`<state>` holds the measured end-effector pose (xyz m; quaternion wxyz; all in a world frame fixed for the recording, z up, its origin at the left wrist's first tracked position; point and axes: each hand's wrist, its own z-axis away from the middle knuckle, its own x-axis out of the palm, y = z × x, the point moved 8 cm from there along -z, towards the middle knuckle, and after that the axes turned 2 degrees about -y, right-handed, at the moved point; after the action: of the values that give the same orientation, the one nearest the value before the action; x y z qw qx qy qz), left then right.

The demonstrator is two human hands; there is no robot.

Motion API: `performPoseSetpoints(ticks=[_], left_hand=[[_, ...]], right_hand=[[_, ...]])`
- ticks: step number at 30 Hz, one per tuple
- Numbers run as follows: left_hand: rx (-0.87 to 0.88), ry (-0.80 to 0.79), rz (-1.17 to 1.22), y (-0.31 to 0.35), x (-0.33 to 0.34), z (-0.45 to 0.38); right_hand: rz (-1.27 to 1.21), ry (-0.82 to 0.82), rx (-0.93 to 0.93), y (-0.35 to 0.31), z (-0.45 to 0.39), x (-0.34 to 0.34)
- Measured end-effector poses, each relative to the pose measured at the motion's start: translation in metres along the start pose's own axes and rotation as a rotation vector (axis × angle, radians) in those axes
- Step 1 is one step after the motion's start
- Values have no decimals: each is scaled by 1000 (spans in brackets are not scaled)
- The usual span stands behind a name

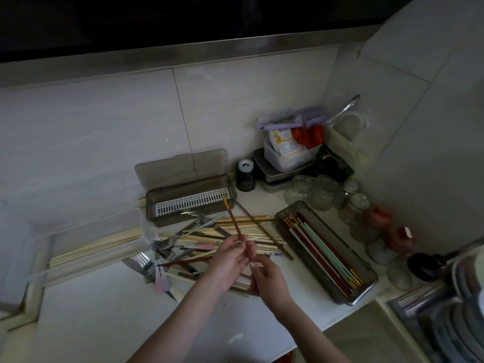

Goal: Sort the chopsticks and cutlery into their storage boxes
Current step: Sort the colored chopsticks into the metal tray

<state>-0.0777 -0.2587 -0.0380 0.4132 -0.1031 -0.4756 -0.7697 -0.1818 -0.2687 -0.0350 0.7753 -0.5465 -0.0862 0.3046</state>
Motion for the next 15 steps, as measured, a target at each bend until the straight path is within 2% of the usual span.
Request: performPoseSetpoints(ticks=[3, 6, 9, 11, 13, 15], left_hand=[[-20, -28, 9, 2, 11, -7], [-13, -81, -103, 3, 17, -12], [13, -60, -332, 2, 11, -14], [38, -14, -509, 1, 2, -16], [59, 34, -671, 0, -9, -19], [102, 87, -807, 1, -22, -22]], right_hand=[[153, 164, -126, -8, -5, -37], [256, 411, -178, -5, -4, -100], [485, 670, -74, 20, 0, -170], [544, 732, 76, 43, 2, -200], [610, 714, 211, 65, 3, -216], [641, 668, 249, 75, -1, -219]])
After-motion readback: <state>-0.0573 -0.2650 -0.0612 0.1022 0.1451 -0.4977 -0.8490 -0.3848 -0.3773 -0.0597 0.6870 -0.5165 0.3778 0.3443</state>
